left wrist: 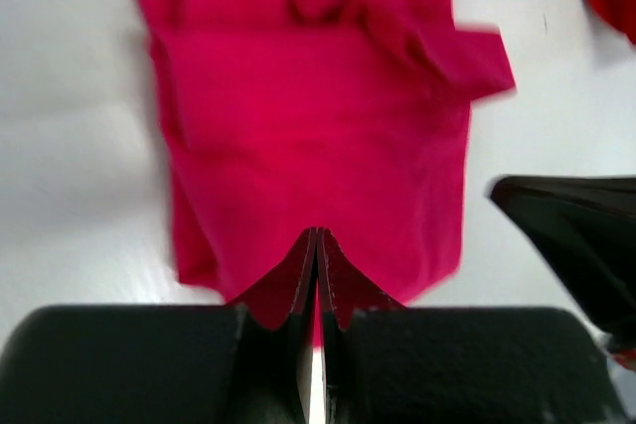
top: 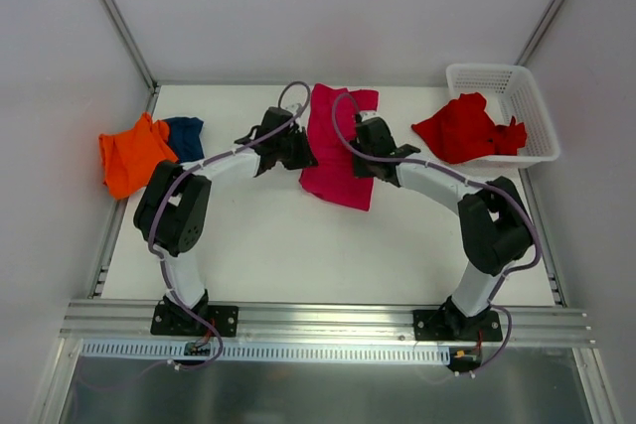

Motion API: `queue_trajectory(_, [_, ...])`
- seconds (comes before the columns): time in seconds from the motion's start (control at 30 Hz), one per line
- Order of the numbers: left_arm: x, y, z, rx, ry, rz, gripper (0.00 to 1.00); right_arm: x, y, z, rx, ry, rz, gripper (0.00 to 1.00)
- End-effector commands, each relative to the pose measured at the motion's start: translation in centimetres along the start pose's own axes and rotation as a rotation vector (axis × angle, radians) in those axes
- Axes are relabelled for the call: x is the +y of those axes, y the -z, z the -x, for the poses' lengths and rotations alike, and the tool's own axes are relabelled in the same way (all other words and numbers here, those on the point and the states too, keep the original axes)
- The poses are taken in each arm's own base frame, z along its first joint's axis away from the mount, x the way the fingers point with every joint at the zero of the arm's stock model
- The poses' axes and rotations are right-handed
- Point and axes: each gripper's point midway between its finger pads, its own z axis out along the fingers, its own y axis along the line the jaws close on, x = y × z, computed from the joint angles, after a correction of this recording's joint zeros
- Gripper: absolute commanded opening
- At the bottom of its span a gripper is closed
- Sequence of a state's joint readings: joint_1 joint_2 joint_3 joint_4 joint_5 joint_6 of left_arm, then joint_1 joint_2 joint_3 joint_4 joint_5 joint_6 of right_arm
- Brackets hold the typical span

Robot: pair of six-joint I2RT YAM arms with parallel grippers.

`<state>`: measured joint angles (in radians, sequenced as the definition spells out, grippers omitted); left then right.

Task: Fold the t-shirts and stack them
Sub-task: Fold the tshirt

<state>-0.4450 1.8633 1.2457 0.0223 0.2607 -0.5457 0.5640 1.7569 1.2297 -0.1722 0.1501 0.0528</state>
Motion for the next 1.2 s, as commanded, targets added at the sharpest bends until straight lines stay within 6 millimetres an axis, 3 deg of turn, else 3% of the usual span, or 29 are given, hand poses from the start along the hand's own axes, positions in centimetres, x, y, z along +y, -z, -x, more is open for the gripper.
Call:
queue_trajectory(0.0, [-3.8,2.2,-1.0,-0.032,-0.018,-0.089,0.00,0.7,0.9,-1.0,-0.013,-0.029,0.023,0.00])
queue_trajectory(0.23, [-4.3,1.7,-3.5,0.003,-0.020,-0.106,0.00,2.8,-0.7,-3.0,0.038,-0.023,0.068,0.01])
queue_trajectory(0.47, [-3.4,0.4,-4.1,0.010,-0.031,-0.080,0.00,3.6,-3.3,-2.9,0.063,-0.015,0.063,0.01])
queue_trajectory(0.7, [-1.5,-2.5,-4.8,0.039,-0.036,-0.025,0.00,4.0,-4.5,-2.0,0.062,-0.007,0.057,0.01])
queue_trajectory(0.83, [-0.3,-4.2,-5.1,0.061,-0.040,0.028,0.00,4.0,-4.0,-0.9,0.049,0.009,0.046,0.01])
queue_trajectory(1.0, [1.8,-5.0,-5.4,0.067,-0.049,0.120,0.00,4.0,-3.3,2.0,0.001,0.032,0.039,0.00])
queue_trajectory(1.17, [2.5,-4.9,-5.9,0.075,-0.051,0.144,0.00,3.6,-5.0,2.3,0.033,0.021,0.038,0.01])
